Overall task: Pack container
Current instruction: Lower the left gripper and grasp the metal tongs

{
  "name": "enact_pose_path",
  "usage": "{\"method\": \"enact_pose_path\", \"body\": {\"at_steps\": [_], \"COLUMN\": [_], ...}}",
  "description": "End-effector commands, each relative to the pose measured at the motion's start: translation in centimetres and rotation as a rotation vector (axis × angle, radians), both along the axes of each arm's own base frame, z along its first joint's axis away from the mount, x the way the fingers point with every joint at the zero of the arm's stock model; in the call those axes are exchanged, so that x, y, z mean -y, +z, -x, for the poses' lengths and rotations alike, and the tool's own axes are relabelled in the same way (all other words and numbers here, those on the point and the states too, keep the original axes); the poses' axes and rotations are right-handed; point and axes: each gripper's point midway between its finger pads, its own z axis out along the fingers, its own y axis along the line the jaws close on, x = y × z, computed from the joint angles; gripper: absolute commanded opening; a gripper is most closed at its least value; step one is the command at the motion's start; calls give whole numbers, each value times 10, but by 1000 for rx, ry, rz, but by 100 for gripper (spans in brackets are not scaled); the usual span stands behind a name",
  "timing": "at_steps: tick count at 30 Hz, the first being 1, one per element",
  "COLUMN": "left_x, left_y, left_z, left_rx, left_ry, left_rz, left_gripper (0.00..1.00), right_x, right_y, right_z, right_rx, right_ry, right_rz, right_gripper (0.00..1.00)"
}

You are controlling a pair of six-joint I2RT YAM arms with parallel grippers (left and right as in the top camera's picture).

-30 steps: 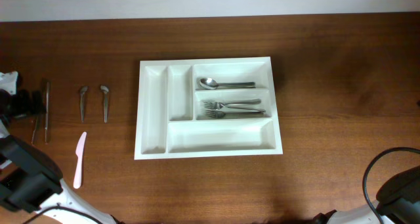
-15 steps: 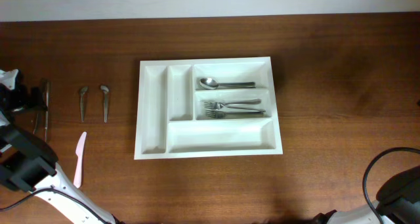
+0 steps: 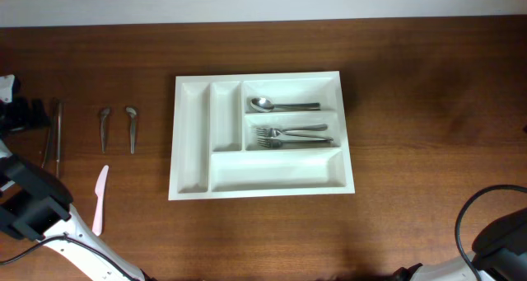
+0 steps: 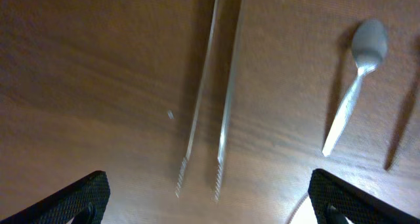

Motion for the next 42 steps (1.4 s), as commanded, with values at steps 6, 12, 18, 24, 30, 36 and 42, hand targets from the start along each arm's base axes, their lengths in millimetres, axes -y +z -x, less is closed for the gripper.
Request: {"method": "enact_pose_path", "body": {"at_steps": [6,12,18,24,30,36,42], "left_x": [-10,-5,0,2,-1,-2,-2], "left_y": [8,-17,-49,-75,-84,-102,-105], "left_z": [-15,-9,-6,-3,-5,0,-5], "left_rx": [45,-30,-93,-139,-141,-198,-202], "left_ry": [-80,-81,-66,-69,-67,-44,-55], "left_rz": [-79,-45,2,37,31,24,-3], "left_gripper": [99,99,99,99,99,99,99], "right_x": [1,1,1,1,1,1,1], "right_y": [-3,-3,-3,-3,-3,-3,-3], "right_z": [2,2,2,2,2,2,2], "right_rx": [-7,-8,-7,-8,-7,-7,-8], "right_ry": [-8,-8,-8,-8,-8,-8,-8], "right_rz": [-3,-3,-3,-3,-3,-3,-3], "right_gripper": [99,99,99,99,99,99,99]}}
